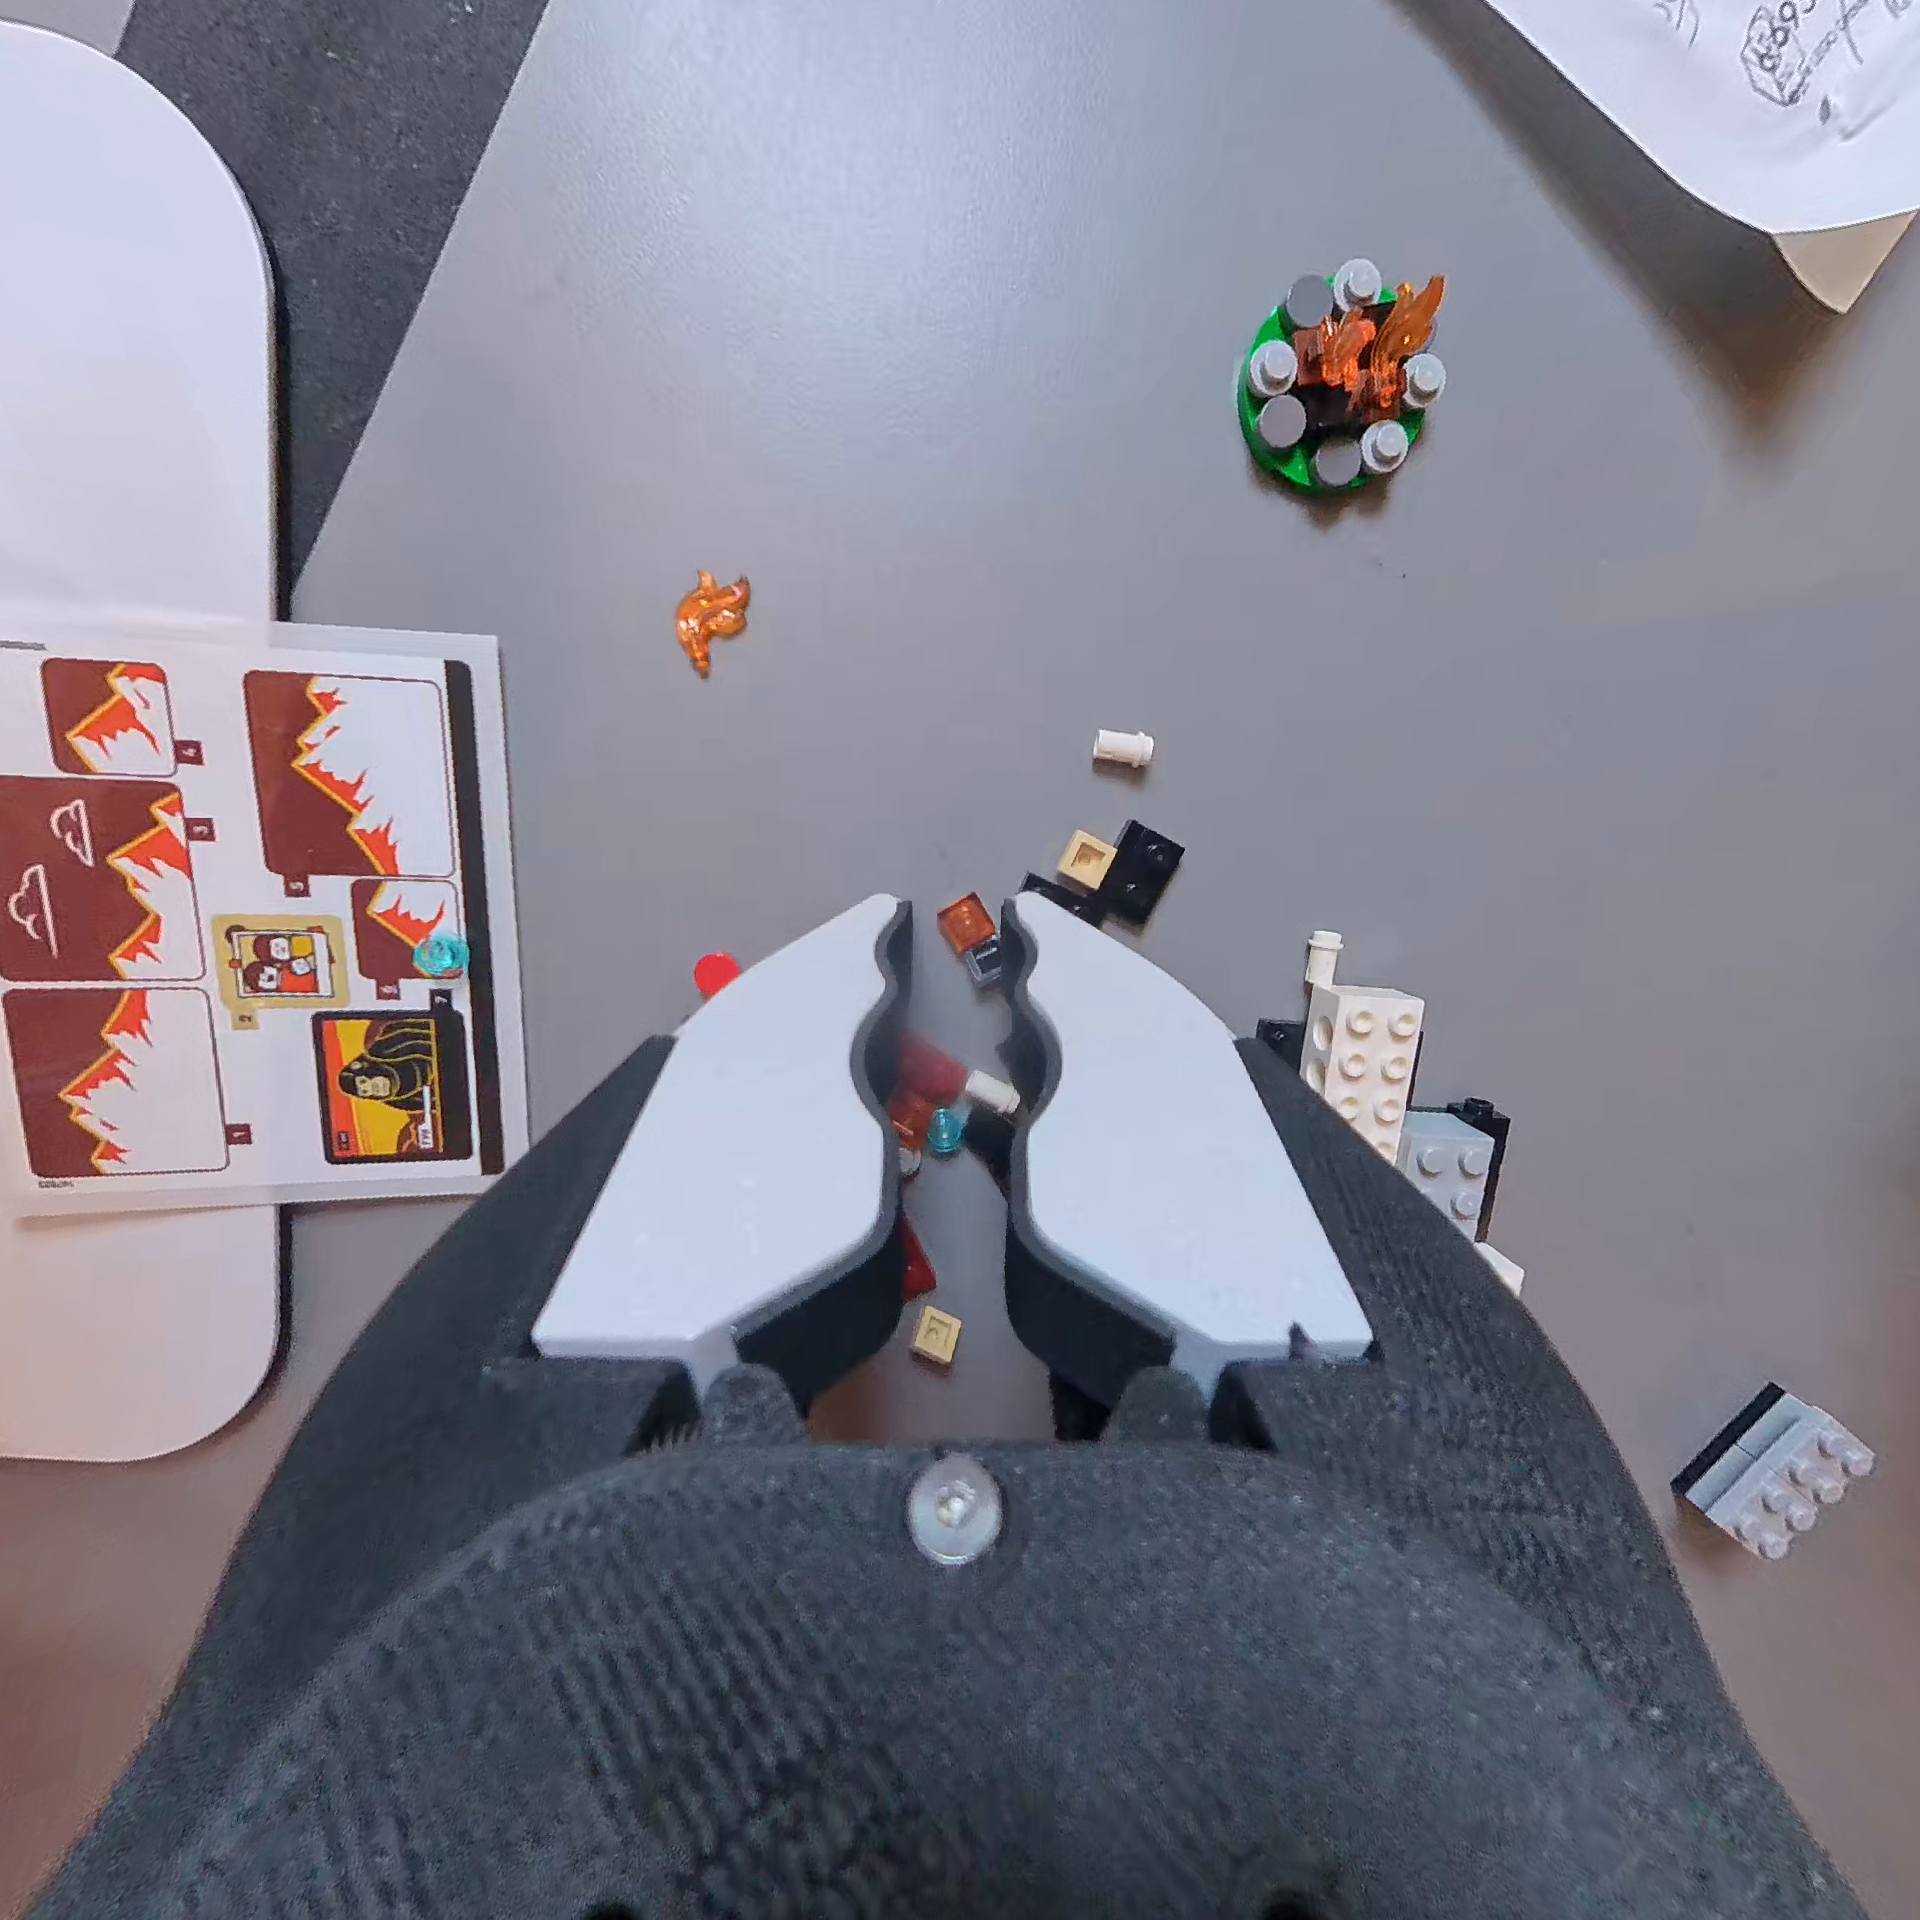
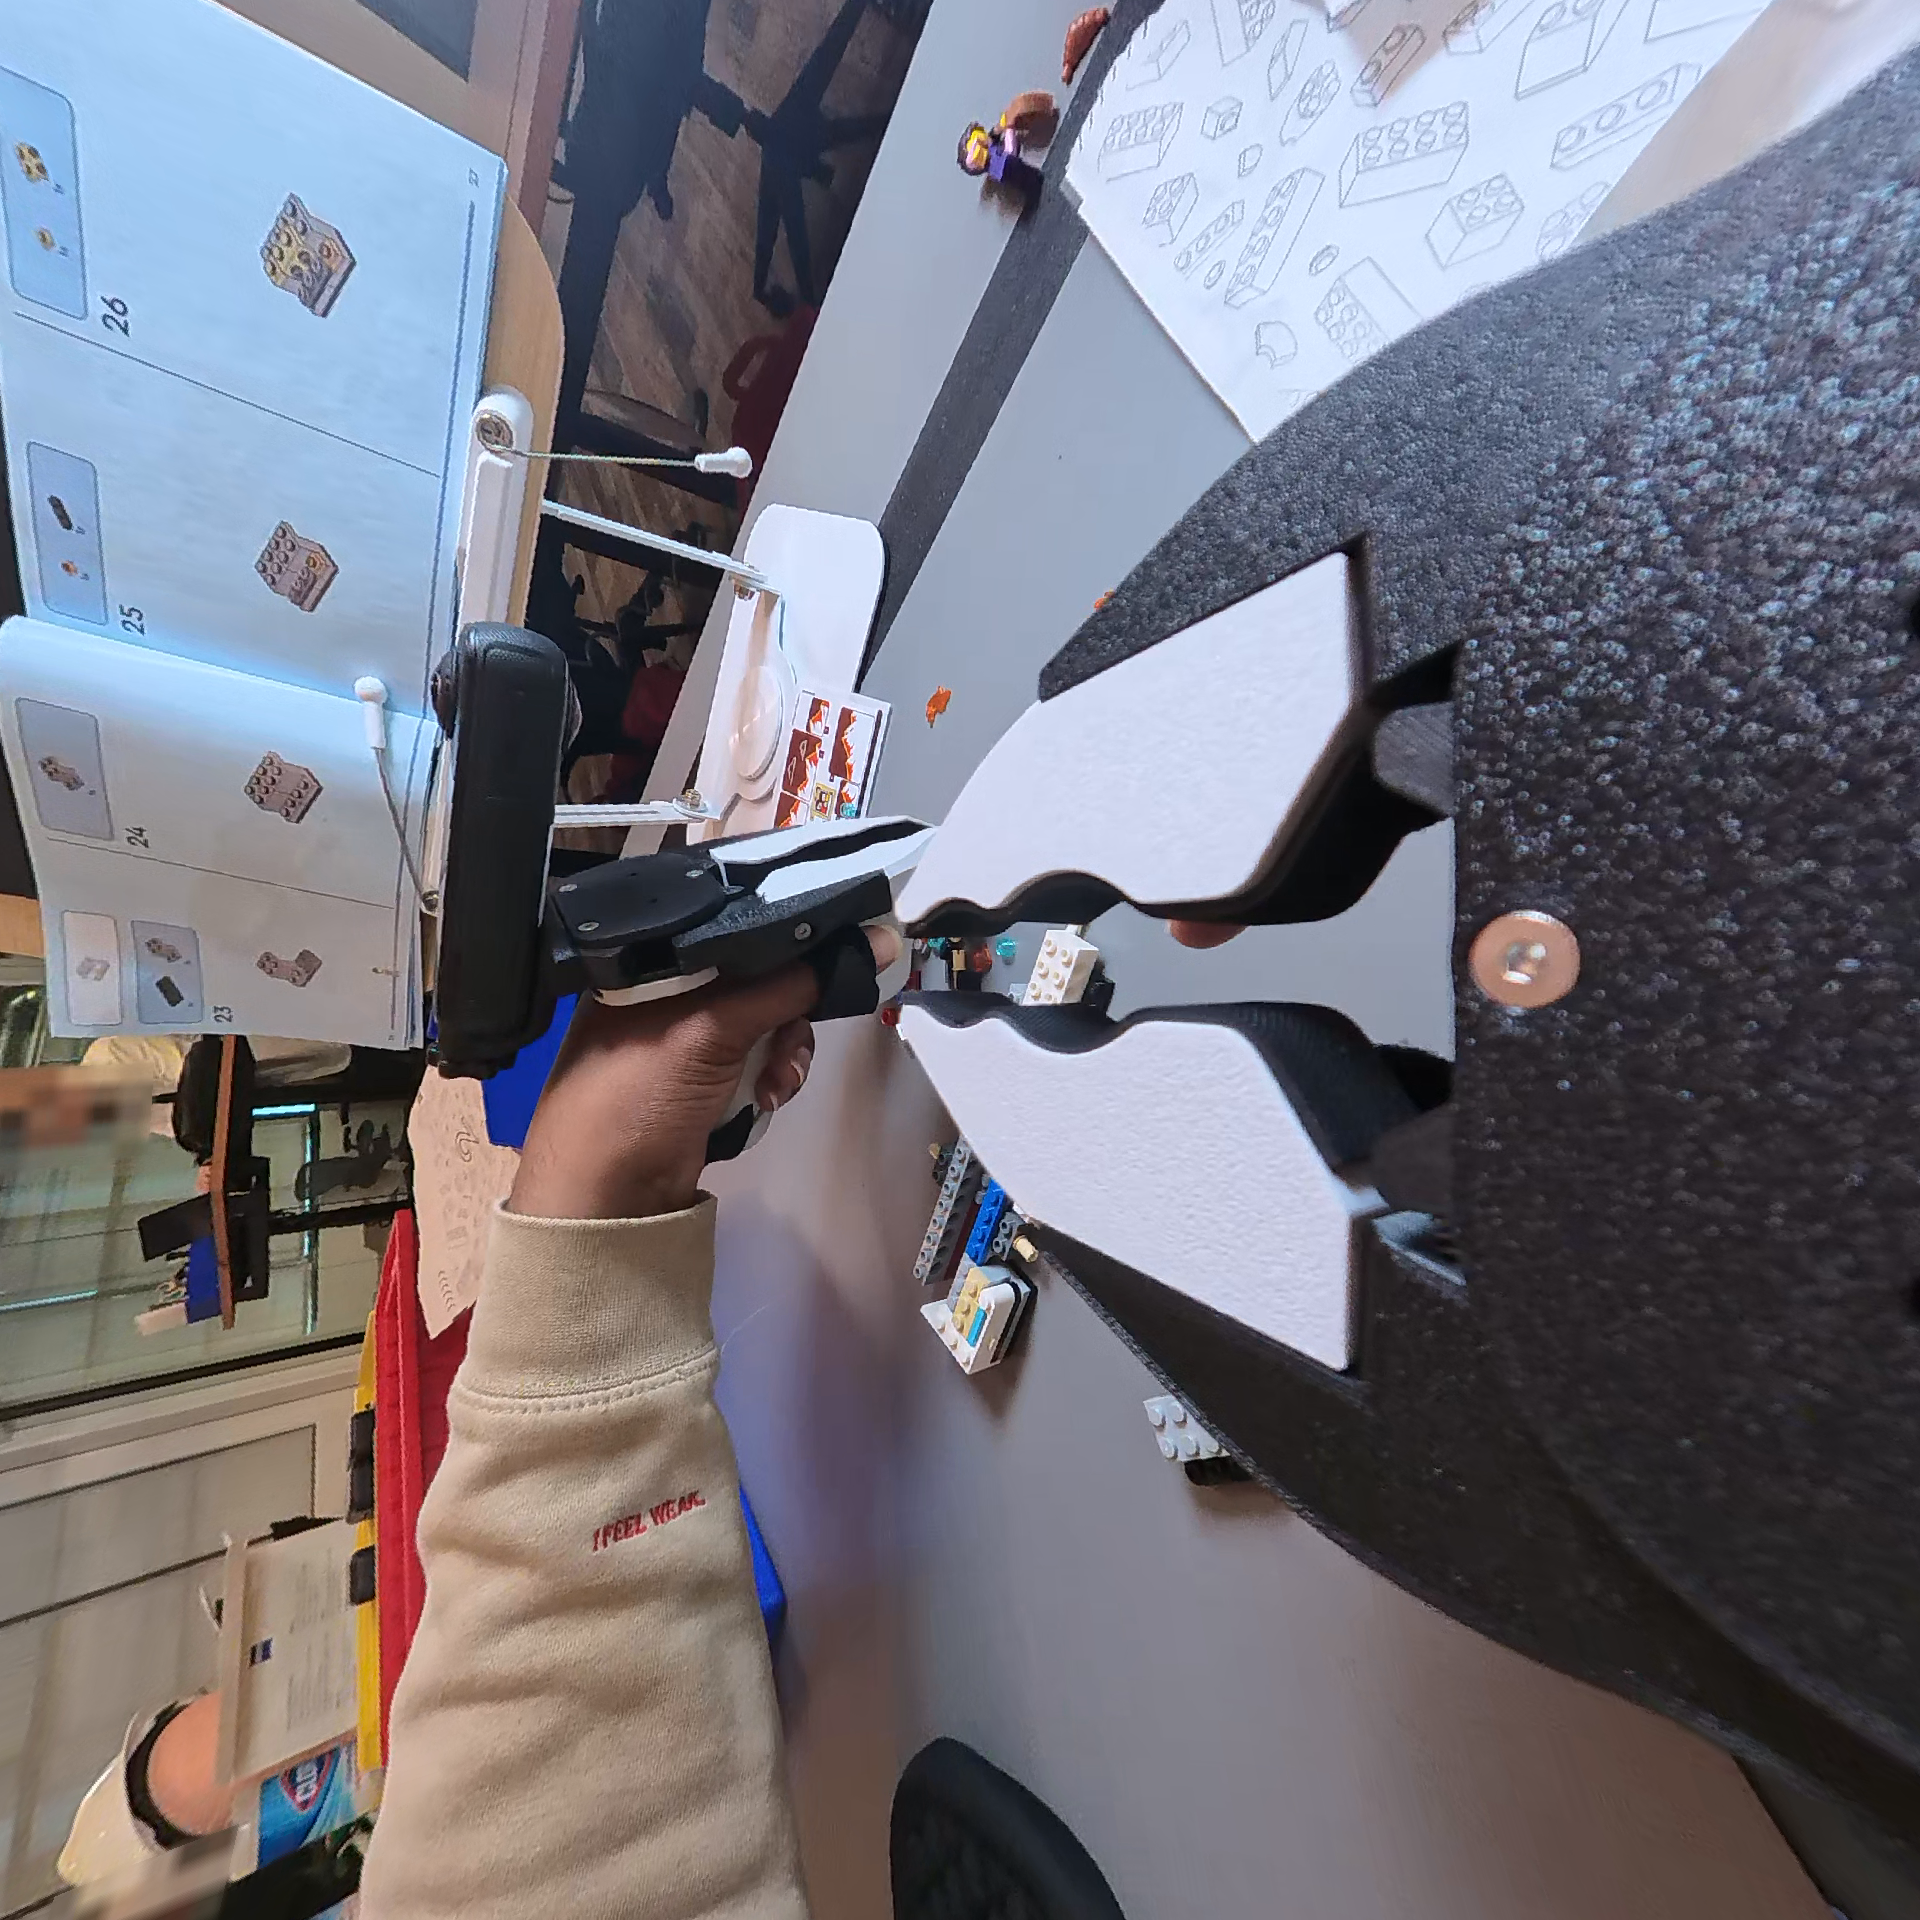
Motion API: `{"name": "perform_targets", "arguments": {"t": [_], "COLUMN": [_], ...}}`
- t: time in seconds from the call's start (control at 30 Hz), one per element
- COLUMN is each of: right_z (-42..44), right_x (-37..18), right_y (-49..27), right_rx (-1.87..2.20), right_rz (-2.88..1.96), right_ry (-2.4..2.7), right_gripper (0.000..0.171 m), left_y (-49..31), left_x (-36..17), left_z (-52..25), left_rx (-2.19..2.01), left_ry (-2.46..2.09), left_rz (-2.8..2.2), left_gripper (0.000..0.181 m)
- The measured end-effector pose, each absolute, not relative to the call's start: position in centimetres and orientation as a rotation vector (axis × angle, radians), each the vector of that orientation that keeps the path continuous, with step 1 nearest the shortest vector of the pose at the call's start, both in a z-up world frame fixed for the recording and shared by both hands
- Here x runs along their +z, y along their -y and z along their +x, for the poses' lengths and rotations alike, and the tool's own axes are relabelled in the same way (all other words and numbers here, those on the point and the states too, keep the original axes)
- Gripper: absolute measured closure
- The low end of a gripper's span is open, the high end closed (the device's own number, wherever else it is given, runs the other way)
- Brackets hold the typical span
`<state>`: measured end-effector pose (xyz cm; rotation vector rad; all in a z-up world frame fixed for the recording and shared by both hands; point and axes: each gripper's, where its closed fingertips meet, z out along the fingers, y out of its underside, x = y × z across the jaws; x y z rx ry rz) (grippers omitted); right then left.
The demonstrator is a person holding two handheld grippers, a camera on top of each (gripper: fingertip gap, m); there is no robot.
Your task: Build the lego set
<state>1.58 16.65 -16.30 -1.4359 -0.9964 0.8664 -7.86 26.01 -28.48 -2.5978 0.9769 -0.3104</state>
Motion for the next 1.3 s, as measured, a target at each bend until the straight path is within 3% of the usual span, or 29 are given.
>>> {"name": "perform_targets", "arguments": {"t": [0.3, 0.63, 1.3], "right_z": [1.6, 1.5, 1.4], "right_x": [-16.2, -16.2, -16.2], "right_y": [-16.6, -16.5, -16.3], "right_rx": [0.873, 0.869, 0.839], "right_rz": [-1.437, -1.435, -1.427], "right_ry": [0.995, 1.002, 1.012], "right_gripper": [0.162, 0.162, 0.164], "left_y": [-26.1, -26.7, -25.9], "left_x": [-28.5, -28.1, -28.7], "left_z": [-8.2, -7.3, -8.4], "left_rx": [-0.347, -0.3, -0.161], "left_ry": [-0.914, -0.95, -1.026], "left_rz": [-2.608, -2.557, -2.567], "left_gripper": [0.165, 0.148, 0.174]}}
